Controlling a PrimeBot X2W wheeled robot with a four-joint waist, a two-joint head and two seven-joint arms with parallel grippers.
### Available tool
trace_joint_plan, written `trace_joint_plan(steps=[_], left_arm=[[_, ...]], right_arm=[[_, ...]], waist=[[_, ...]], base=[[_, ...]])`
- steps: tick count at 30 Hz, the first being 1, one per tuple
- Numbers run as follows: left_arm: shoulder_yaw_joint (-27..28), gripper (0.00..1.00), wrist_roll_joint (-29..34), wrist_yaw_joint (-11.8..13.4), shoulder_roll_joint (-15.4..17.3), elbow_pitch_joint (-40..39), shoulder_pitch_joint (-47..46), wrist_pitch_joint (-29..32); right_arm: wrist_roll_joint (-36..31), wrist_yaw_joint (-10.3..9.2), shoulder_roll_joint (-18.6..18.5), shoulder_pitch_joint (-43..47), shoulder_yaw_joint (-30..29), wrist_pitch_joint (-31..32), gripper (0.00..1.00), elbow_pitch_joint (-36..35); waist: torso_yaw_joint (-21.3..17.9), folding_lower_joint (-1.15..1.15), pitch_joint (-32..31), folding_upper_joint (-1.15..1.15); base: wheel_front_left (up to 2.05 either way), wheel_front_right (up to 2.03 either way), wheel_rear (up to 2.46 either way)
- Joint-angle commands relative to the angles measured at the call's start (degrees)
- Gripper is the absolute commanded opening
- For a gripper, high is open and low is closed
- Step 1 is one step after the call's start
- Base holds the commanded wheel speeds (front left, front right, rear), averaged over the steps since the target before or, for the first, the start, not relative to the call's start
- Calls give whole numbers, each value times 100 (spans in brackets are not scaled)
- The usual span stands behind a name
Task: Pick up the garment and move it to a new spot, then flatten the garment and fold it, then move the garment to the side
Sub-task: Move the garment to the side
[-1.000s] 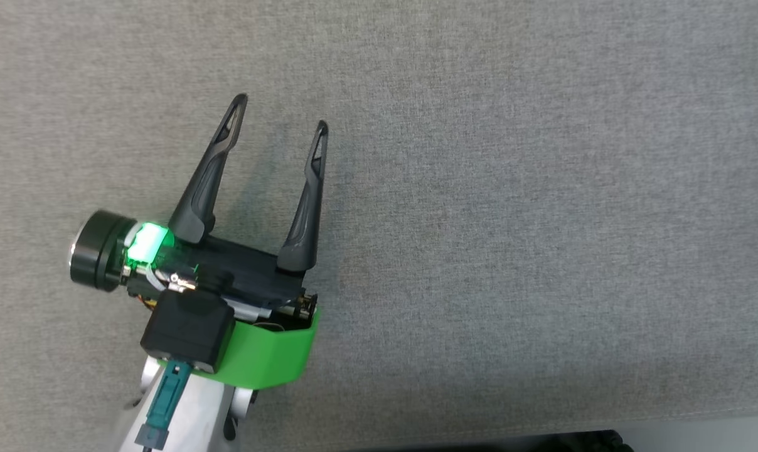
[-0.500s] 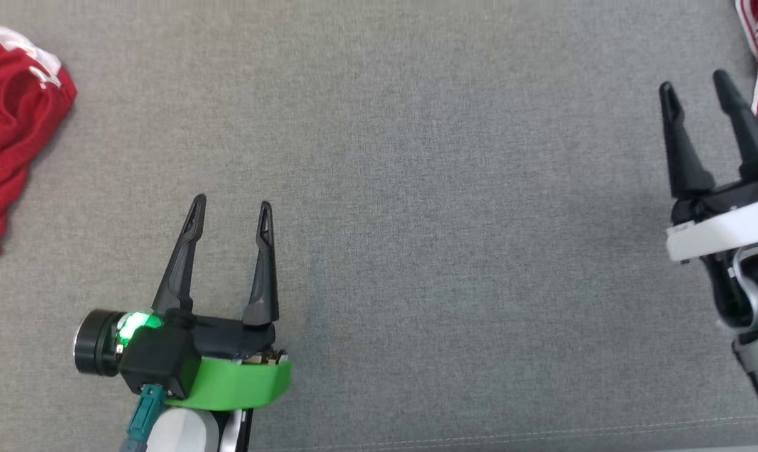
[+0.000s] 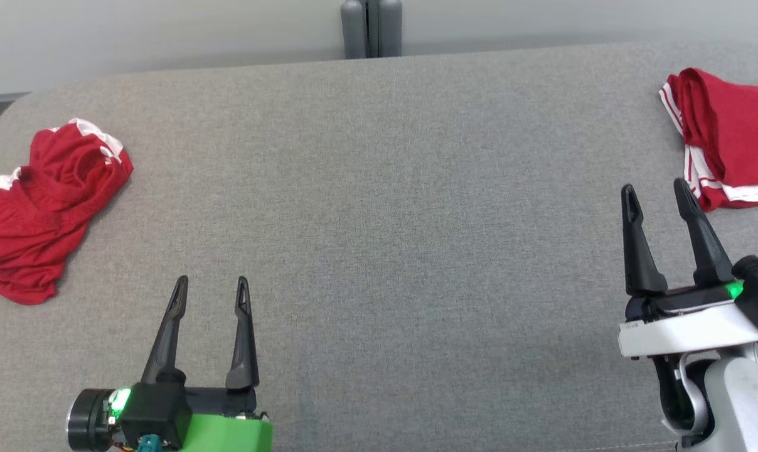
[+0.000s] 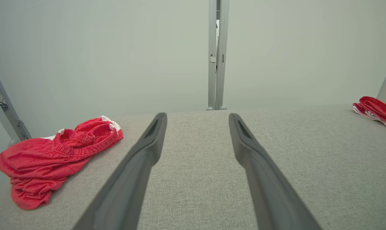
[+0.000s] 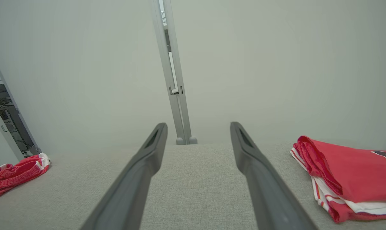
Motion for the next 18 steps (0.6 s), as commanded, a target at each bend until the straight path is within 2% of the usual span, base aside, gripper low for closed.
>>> trace_joint_plan(steps=[1, 9, 18], left_arm=[[-3, 100, 172, 6, -2, -26, 102, 0], [-1, 100, 15, 130, -9, -52, 327, 0], [18, 100, -56, 112, -10, 92, 338, 0]], right_arm=[[-35, -5, 80, 199, -59, -13, 100, -27], [-323, -2, 192, 677, 33, -13, 100, 204], [-524, -2, 274, 835, 254, -13, 100, 341]], waist=[[13, 1, -286, 0], [46, 1, -456, 0], [51, 1, -520, 0]], base=[[0, 0, 0], [0, 0, 0], [0, 0, 0]])
